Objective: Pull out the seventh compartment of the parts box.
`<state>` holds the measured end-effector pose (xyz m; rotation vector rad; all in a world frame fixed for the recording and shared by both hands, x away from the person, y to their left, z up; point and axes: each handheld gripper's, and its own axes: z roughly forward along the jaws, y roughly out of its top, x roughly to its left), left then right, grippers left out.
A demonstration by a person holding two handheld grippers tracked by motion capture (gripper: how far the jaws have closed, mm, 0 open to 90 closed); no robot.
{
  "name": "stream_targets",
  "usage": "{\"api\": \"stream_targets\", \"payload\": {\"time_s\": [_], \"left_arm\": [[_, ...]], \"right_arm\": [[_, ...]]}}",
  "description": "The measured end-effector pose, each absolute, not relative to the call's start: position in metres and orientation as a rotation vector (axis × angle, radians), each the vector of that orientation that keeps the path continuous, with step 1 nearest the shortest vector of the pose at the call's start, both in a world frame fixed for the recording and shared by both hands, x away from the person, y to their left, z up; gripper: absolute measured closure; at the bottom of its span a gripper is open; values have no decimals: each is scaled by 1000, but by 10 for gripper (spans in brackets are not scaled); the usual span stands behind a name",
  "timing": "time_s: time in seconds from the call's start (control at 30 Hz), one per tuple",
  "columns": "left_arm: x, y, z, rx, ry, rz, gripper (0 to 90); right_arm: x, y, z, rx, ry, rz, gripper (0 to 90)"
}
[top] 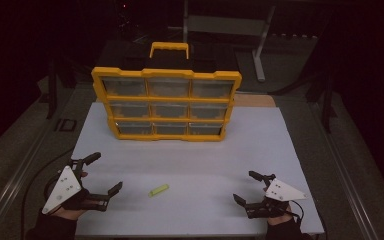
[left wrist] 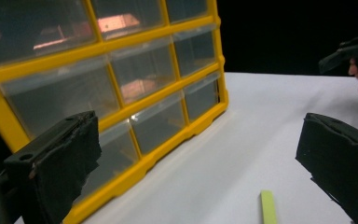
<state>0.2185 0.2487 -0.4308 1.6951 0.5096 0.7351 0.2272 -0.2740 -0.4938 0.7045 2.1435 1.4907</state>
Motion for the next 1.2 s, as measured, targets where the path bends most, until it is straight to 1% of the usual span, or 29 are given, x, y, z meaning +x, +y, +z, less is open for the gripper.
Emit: {"api": "stream_targets", "payload": {"time_s": [0.73, 0.97, 1.2], "left_arm": [[258, 229, -377, 1749, 365, 821, 0], [269, 222, -369, 1769, 332, 845, 0], [283, 211, -372, 1807, 311, 861, 0]], "right_arm": [[228, -274, -493, 703, 2154, 1516, 90], [227, -273, -493, 702, 2157, 1517, 90], [227, -273, -492, 707, 2153, 1515, 89]]}}
